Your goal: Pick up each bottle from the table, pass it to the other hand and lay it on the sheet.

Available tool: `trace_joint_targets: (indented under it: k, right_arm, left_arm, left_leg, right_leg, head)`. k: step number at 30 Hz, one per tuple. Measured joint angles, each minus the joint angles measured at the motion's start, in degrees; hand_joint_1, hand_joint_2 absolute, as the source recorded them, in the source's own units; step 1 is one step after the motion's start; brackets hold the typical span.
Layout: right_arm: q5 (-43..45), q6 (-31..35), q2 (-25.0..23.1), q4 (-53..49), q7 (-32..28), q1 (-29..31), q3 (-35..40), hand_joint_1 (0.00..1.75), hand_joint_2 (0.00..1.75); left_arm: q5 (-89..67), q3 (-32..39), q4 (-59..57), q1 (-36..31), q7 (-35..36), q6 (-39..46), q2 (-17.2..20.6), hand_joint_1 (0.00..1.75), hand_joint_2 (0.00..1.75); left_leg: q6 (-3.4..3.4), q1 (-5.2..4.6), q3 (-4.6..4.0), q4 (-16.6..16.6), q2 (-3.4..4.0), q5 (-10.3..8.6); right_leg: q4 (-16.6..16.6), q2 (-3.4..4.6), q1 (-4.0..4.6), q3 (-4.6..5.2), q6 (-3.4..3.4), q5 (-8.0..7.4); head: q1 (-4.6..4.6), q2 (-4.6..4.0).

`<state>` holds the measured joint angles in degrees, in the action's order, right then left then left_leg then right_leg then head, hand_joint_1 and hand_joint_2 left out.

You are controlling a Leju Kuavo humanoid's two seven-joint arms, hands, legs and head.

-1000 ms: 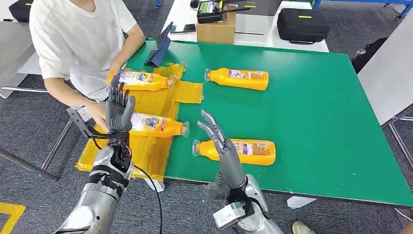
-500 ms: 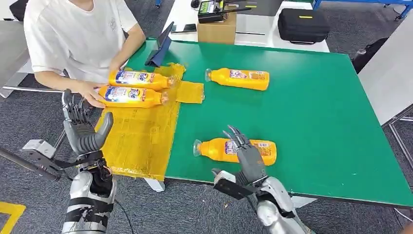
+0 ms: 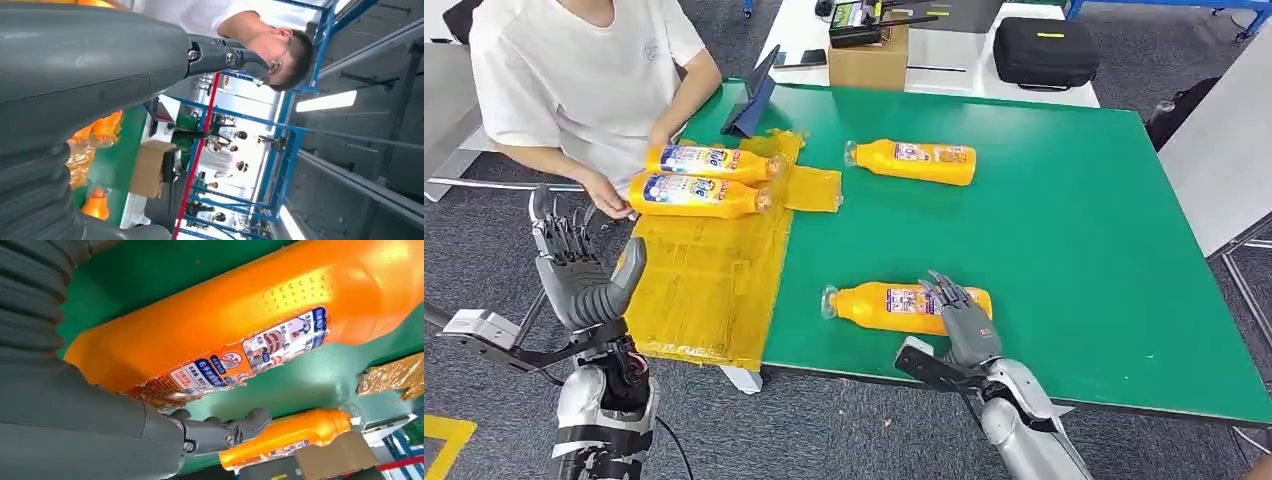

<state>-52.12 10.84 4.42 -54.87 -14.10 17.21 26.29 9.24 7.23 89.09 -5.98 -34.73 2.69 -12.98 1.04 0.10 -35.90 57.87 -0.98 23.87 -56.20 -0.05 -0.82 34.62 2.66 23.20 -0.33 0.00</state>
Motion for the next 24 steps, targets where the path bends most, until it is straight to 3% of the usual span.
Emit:
trace_joint_targets:
  k: [9, 24]
  right_arm:
    - [-8.6, 4.2, -0.3, 6.6, 4.7, 4.8, 0.3, 0.00, 1.75]
    - [-11.8, 0.7, -1.7, 11.2, 8.6, 9.6, 1.5, 0.00, 1.75]
  left_arm:
    - [-0.6, -1.0, 0.3, 0.8, 0.0, 0.9, 0.0, 0.00, 1.75]
    - [-0.1, -1.1, 0.3, 1.8, 0.9, 0.0, 0.0, 0.00, 1.75]
  left_leg:
    - [0.02, -0.03, 0.05, 0.0, -0.01, -0.02]
    - [0.01, -0.01, 0.07, 0.0, 0.09, -0.02]
  right_leg:
    - [0.0, 0.00, -0.03, -0.07, 0.01, -0.02]
    - [0.0, 0.02, -0.01, -0.06, 0.00, -0.03]
  head:
    - [-0.02, 0.00]
    - [0.00, 0.00]
